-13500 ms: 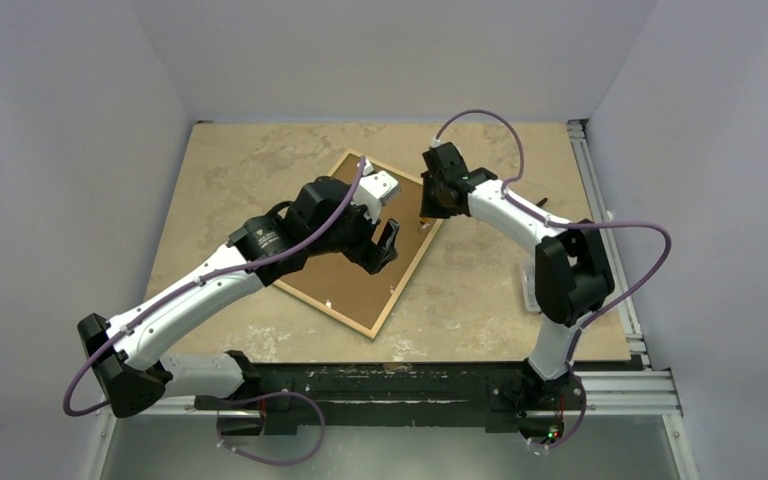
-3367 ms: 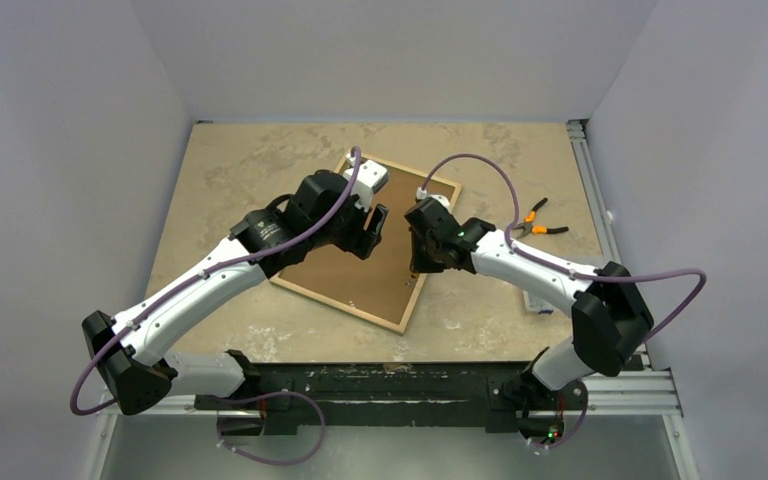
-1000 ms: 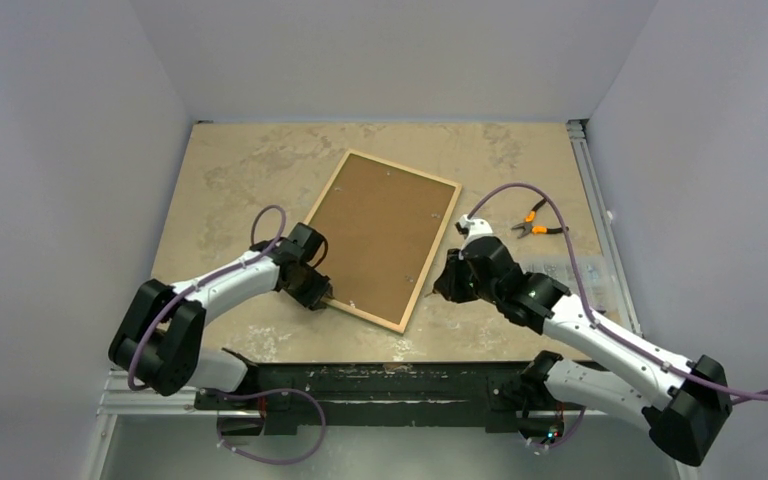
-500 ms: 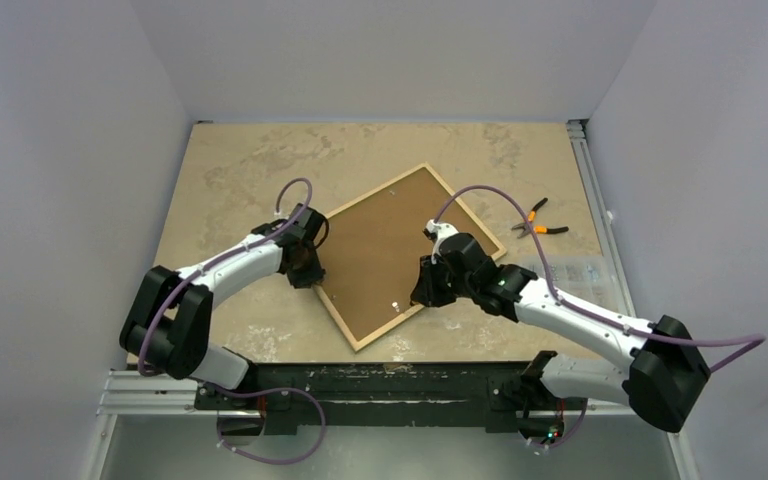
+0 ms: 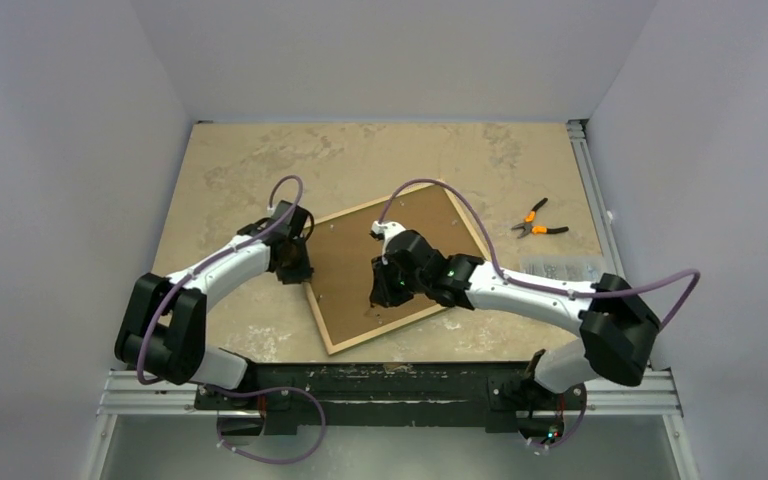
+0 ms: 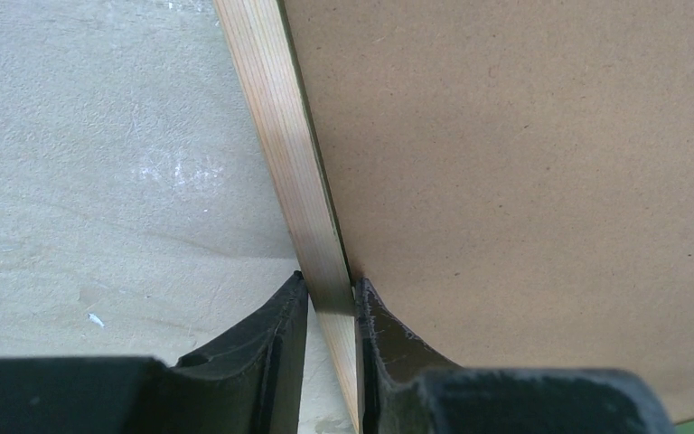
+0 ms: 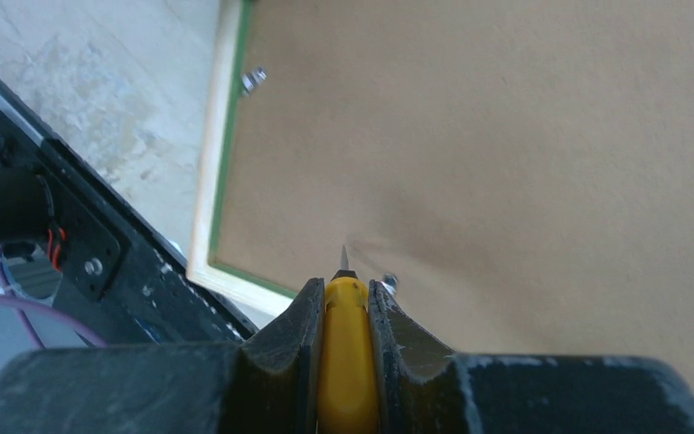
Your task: Take the photo out of the frame
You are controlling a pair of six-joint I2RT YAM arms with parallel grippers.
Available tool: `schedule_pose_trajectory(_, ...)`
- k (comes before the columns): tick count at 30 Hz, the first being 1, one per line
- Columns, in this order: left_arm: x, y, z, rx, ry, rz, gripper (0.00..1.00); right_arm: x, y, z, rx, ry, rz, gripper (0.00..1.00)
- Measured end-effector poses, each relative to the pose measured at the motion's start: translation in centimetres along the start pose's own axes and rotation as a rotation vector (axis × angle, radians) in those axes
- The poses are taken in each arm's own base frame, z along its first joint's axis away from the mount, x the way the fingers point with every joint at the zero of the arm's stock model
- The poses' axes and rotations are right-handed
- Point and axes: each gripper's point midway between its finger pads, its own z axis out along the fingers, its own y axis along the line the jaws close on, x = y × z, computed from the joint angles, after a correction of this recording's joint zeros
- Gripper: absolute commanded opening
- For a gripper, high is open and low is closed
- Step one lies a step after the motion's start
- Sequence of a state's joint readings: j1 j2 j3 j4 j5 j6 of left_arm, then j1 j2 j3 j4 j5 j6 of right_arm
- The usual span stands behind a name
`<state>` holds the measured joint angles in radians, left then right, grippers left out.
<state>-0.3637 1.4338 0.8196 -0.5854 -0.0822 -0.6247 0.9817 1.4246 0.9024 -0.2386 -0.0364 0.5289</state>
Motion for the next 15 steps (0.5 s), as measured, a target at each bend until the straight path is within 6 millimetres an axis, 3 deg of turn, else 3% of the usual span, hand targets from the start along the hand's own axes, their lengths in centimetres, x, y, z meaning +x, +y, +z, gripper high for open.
schedule_pose_trajectory(3,0.3,0.2,0.2,0.003,0.011,-0.029,0.51,-1.3,1.6,1.1,-0.002,-0.013,-0.03,0.0)
schedule_pose_trajectory(7,1.0,0.1,0.0,0.022,0.033,-0.064,0.71,-3.5,3.5,2.5,0.002,-0.05,-0.067,0.0)
schedule_pose_trajectory(11,0.0,0.2,-1.8,0.073,-0.006,-0.11,0.79,-5.6,5.1,3.5,0.0,-0.077,-0.1,0.0)
schedule_pose_trajectory(15,-2.7,1.8,-4.4,0.121,-0.077,-0.211,0.81,-6.6,6.0,4.2,0.0,-0.082,-0.125,0.0)
